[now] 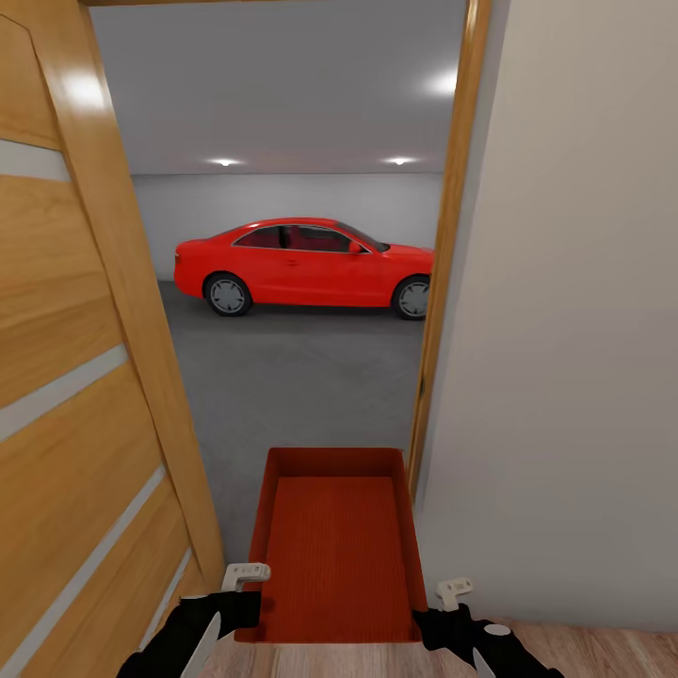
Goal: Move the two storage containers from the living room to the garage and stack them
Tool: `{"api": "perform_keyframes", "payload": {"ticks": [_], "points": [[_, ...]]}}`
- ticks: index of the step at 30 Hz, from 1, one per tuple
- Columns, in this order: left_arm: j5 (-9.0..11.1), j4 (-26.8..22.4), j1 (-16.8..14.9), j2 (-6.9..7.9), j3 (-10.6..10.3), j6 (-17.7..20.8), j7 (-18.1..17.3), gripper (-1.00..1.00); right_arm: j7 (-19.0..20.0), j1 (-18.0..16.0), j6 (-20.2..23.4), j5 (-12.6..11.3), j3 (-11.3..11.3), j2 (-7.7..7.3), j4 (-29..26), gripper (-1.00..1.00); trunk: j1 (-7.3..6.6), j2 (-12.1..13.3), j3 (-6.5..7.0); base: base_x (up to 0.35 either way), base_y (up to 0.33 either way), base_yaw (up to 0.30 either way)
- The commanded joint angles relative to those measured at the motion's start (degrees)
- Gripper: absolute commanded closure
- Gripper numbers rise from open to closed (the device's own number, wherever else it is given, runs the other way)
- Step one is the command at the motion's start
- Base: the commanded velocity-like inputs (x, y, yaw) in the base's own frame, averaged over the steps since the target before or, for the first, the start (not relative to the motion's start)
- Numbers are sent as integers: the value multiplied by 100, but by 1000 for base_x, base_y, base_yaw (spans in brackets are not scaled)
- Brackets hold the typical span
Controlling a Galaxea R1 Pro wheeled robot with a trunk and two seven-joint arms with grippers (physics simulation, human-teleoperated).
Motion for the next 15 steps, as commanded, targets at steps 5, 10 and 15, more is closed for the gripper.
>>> {"api": "perform_keyframes", "payload": {"ticks": [5,10,15], "points": [[1,-15,-1,-203,-6,-168,30,100,19,0,48,68,-48,125,11,100,5,-8,-7,234,145,0],[1,-15,-1,-202,-6,-168,29,100,19,0,48,68,-48,125,11,100,5,-8,-7,258,154,0],[1,-15,-1,-208,-6,-168,26,100,18,0,48,68,-48,125,11,100,5,-8,-7,136,76,0]]}}
